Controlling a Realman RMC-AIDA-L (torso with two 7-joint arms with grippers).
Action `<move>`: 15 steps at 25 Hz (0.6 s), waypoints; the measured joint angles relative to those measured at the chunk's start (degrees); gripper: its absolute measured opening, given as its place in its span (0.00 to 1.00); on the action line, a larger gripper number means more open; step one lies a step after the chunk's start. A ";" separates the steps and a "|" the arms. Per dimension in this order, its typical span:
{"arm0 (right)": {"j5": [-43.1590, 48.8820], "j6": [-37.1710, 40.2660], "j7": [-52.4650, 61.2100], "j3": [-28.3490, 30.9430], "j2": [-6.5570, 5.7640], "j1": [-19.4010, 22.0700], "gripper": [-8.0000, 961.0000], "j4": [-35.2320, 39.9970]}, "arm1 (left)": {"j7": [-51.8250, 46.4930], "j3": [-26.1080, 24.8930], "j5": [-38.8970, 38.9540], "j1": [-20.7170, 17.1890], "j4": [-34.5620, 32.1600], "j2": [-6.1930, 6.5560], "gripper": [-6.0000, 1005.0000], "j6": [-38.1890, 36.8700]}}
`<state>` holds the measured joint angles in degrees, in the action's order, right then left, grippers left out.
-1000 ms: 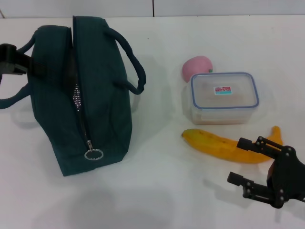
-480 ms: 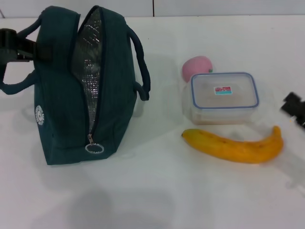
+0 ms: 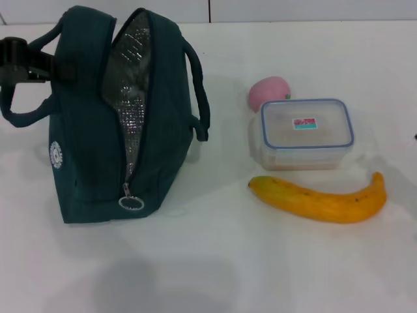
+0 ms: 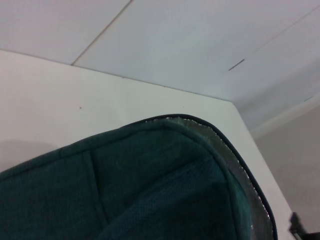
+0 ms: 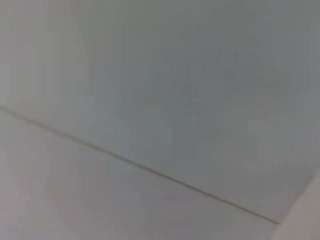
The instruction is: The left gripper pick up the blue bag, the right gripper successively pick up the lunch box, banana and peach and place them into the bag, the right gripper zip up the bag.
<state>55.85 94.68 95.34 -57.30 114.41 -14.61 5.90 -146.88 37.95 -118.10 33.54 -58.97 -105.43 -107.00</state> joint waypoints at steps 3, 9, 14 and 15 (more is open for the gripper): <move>0.07 -4.60 3.40 -0.35 0.09 -1.10 0.77 0.00 | 0.09 0.14 0.89 0.02 0.00 -0.02 0.04 -0.07; 2.11 -11.76 8.39 -1.40 0.65 -3.39 0.77 -0.02 | 0.11 0.35 0.97 0.03 0.00 -0.07 0.04 -0.14; 3.06 -14.16 8.64 -1.92 0.82 -5.19 0.77 -0.24 | 0.10 0.38 0.97 0.15 0.00 -0.17 0.04 -0.14; 3.07 -14.80 8.65 -2.00 0.88 -5.52 0.77 -0.34 | 0.11 0.38 0.97 0.18 0.00 -0.21 0.04 -0.14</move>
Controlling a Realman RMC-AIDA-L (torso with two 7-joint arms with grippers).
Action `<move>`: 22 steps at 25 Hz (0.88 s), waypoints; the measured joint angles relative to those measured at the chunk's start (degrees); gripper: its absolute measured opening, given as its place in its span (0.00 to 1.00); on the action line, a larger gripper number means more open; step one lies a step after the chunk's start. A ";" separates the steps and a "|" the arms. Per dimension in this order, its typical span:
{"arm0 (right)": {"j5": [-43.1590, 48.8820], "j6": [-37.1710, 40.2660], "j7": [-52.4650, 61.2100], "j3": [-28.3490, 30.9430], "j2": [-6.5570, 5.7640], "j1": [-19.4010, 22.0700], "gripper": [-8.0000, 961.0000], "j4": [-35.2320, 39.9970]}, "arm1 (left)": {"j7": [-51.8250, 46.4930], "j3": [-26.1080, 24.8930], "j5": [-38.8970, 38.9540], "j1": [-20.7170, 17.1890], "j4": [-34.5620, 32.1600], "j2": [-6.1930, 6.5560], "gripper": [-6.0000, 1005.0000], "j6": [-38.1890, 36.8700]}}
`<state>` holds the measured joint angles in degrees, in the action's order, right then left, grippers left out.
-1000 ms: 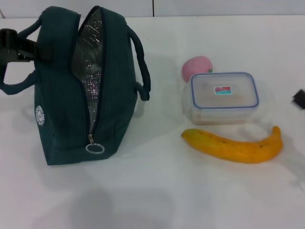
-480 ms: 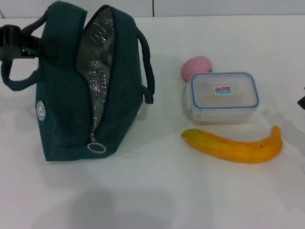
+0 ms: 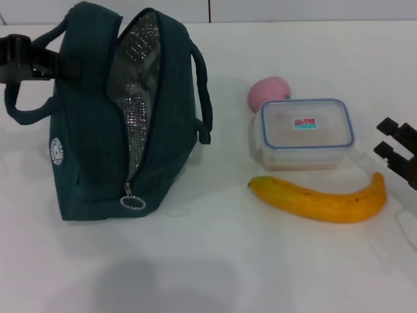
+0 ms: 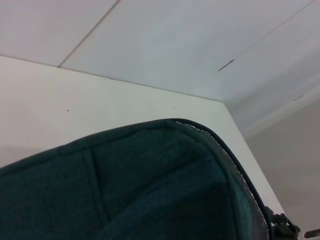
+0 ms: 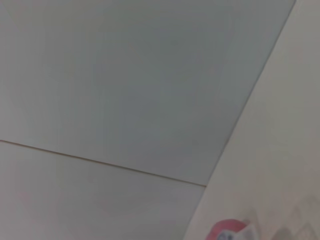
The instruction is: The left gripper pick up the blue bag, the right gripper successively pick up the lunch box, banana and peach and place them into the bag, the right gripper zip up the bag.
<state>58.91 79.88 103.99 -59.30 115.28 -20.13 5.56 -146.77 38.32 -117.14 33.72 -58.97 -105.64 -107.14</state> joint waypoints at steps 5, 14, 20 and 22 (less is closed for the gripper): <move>-0.13 -2.99 0.06 -0.03 0.20 -1.48 0.77 -0.21 | 0.12 0.00 0.00 0.11 -0.05 -0.30 0.04 0.00; 0.04 -6.45 0.10 -0.33 0.56 -4.77 0.77 -0.30 | 0.24 0.00 -0.01 0.58 -0.06 -0.55 0.04 0.00; 0.05 -8.43 0.13 -0.64 0.65 -6.70 0.77 -0.66 | 0.44 0.00 -0.02 0.73 -0.01 -0.62 0.04 0.00; -0.02 -8.92 0.15 -0.64 0.71 -7.36 0.77 -0.91 | 0.62 0.01 -0.02 0.73 0.00 -0.62 0.04 0.00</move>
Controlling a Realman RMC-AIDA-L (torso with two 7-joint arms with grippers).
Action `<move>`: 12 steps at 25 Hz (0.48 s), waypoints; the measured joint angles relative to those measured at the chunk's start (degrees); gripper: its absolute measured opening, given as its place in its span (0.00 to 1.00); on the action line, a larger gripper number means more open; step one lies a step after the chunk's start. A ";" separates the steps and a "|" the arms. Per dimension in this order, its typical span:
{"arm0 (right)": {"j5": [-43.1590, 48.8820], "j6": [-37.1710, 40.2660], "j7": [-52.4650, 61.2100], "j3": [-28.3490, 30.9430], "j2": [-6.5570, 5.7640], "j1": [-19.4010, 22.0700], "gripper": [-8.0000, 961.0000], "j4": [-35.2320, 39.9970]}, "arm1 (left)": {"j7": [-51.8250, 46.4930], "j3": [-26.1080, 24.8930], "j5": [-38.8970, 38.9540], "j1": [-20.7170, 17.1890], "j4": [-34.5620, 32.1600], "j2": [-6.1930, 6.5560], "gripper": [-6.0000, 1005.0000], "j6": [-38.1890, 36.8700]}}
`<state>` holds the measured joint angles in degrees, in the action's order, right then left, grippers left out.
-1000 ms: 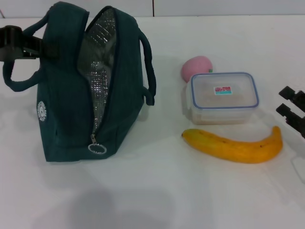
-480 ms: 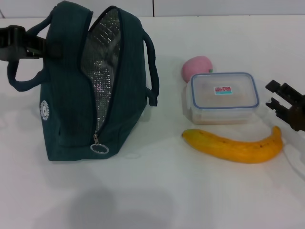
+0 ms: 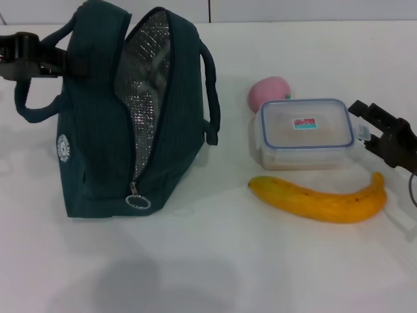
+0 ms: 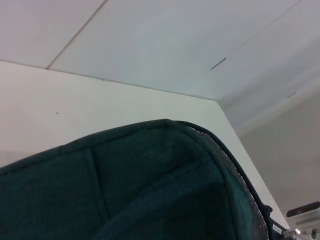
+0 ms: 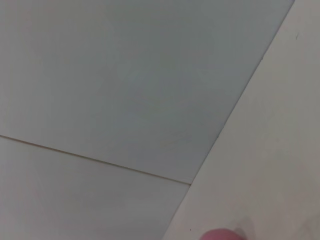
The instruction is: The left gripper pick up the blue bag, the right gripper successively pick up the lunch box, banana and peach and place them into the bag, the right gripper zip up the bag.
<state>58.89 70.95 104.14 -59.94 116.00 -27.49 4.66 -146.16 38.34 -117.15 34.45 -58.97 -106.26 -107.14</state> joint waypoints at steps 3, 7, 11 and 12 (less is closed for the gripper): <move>0.07 -0.80 0.01 0.00 0.10 -0.89 0.77 -0.08 | 0.07 0.05 0.00 0.05 0.00 0.00 0.04 0.00; 0.14 -1.79 0.01 -0.07 0.19 -1.93 0.77 -0.14 | 0.08 0.07 0.00 0.21 0.00 0.00 0.04 0.00; 0.13 -1.88 0.01 -0.08 0.20 -2.34 0.77 -0.19 | 0.23 0.07 -0.06 0.62 0.00 0.00 0.04 0.00; 0.12 -1.88 0.01 -0.09 0.19 -2.46 0.77 -0.19 | 0.29 0.07 -0.08 0.67 0.00 -0.01 0.04 0.00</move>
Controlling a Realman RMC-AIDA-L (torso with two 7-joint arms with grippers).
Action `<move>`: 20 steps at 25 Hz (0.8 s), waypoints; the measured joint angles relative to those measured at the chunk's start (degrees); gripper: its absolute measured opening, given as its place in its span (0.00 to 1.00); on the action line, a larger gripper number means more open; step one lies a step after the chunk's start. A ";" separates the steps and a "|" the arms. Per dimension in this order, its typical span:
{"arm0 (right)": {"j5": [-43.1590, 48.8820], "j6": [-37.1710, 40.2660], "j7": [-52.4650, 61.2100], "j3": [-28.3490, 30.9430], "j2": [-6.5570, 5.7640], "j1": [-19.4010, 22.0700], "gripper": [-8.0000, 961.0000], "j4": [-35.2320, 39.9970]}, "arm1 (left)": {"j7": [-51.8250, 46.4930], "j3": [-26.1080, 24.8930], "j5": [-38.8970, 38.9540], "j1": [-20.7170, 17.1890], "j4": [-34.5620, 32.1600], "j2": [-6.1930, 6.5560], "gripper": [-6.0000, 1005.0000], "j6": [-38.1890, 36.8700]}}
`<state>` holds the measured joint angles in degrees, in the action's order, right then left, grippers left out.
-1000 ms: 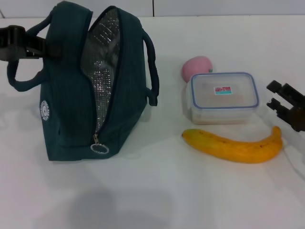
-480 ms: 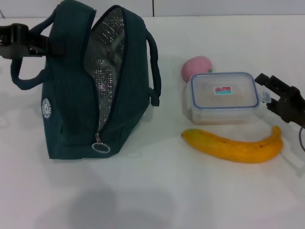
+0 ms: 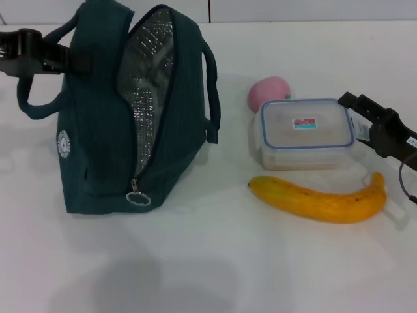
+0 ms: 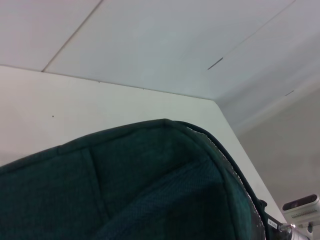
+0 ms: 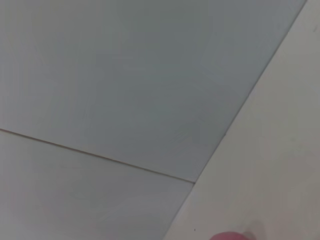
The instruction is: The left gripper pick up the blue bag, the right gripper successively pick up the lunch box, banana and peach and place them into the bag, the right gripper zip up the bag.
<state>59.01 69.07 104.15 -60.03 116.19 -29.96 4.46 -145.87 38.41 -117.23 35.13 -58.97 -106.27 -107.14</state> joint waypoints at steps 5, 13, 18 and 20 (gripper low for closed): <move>0.00 0.00 0.00 -0.08 0.00 -0.40 0.77 0.00 | 0.06 0.00 -0.01 0.04 0.00 -0.17 0.04 0.00; -0.01 0.55 0.05 -0.09 0.00 -0.42 0.77 0.02 | 0.18 0.00 -0.10 0.03 -0.01 -0.45 0.04 0.00; -0.04 1.21 0.04 -0.17 -0.04 0.18 0.70 0.10 | 0.51 0.00 -0.11 -0.05 0.00 -0.62 0.04 0.00; -0.04 1.29 -0.09 -0.79 -0.22 0.61 0.63 0.31 | 0.56 0.00 -0.16 -0.12 0.00 -0.62 0.04 0.00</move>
<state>58.97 70.36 104.06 -60.82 115.97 -29.35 4.77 -145.31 38.41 -117.39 35.00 -58.97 -106.89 -107.13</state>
